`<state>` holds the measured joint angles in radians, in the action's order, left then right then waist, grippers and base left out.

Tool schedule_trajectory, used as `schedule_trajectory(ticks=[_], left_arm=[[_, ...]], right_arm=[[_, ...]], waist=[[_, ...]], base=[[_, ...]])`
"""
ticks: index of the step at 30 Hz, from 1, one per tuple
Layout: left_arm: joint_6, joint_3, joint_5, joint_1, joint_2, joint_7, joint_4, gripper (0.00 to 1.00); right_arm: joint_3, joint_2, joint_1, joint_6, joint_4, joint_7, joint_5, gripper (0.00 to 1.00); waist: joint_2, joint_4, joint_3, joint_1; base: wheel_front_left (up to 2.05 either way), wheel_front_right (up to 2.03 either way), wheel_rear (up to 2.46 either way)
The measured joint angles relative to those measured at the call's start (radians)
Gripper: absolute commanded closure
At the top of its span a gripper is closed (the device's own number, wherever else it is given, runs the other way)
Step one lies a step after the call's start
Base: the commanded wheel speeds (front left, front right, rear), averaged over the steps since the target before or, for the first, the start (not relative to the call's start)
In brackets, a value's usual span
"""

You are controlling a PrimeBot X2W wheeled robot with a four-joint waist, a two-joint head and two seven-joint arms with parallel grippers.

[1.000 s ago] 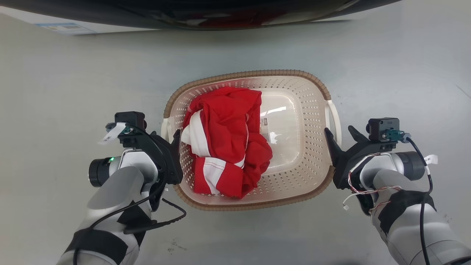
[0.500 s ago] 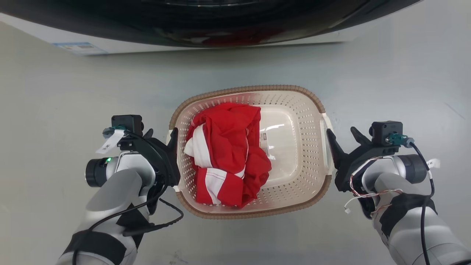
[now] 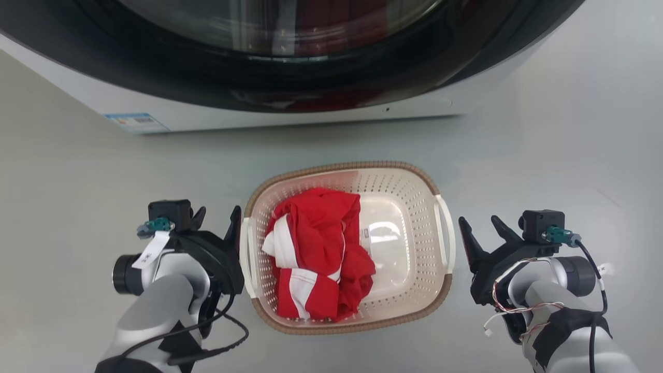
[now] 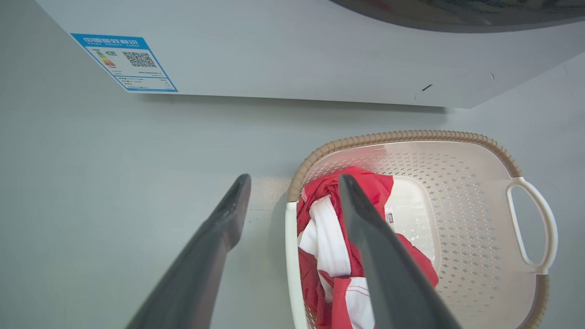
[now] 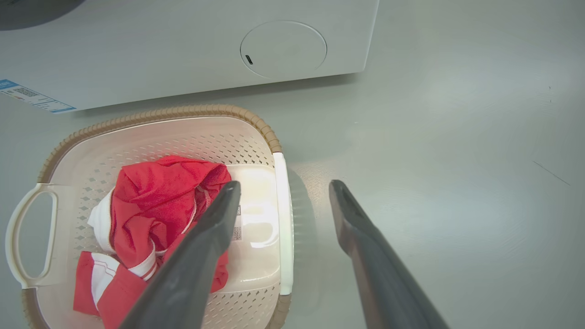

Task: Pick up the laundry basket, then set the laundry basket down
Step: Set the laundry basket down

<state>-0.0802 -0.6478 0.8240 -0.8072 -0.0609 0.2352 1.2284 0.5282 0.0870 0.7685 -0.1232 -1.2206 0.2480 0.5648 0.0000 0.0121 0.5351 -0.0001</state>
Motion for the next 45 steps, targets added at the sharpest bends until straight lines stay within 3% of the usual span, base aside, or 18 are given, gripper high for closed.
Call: schedule_trajectory(ticks=[16,33,45], left_arm=[[0.019,0.047,-0.025,0.115,-0.047,0.014,-0.137,0.0],[0.15,0.117,-0.157,0.331,-0.122,0.015,-0.528,0.0],[0.196,0.18,-0.259,0.542,-0.161,0.015,-0.861,0.0]], right_arm=[[-0.081,0.025,-0.146,0.01,0.188,0.001,0.017,0.0],[-0.169,0.088,-0.355,0.11,0.542,0.001,-0.066,0.0],[-0.221,0.115,-0.551,0.178,0.805,0.001,-0.129,0.0]], waist=[[0.0,-0.006,-0.214,-0.0001],[0.0,-0.014,-0.386,0.0],[0.0,-0.009,-0.478,0.0]], base=[[0.0,0.0,0.0],[0.0,0.0,0.0],[0.0,0.0,0.0]])
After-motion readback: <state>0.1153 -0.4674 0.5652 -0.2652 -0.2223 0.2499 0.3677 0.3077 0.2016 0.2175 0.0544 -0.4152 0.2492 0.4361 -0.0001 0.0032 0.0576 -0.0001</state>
